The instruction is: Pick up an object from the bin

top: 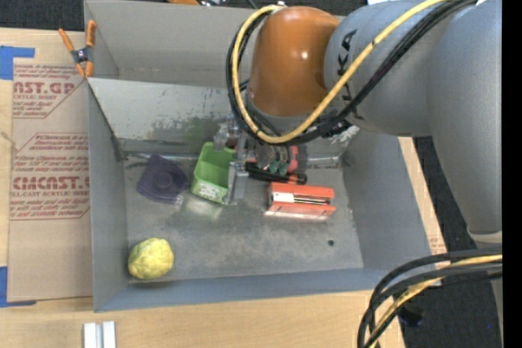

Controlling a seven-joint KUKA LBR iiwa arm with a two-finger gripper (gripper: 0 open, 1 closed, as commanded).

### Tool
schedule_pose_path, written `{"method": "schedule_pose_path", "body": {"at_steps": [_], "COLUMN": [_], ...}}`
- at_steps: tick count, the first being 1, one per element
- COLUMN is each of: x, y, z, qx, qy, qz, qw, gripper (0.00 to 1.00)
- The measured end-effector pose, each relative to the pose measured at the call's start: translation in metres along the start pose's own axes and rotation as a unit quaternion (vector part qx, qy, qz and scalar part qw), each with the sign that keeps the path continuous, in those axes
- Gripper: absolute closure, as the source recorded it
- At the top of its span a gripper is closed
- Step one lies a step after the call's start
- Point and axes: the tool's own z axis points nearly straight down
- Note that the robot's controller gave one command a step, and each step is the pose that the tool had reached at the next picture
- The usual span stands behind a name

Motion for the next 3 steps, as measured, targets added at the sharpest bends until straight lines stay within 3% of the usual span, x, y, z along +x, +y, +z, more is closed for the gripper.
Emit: {"method": "schedule_pose_path", "body": {"at_steps": [1, 2, 3], "x": [0.007, 0.001, 0.013], "y": [0.002, 0.031, -0.006], "z": [0.011, 0.094, 0.059], "qx": [0.001, 0.001, 0.0], "qy": [-0.0011, -0.0017, 0.0007], "qz": [0.012, -0.099, 0.045], "qw": [0.9999, 0.9951, 0.999], "gripper": [0.0, 0.0, 1.0]}}
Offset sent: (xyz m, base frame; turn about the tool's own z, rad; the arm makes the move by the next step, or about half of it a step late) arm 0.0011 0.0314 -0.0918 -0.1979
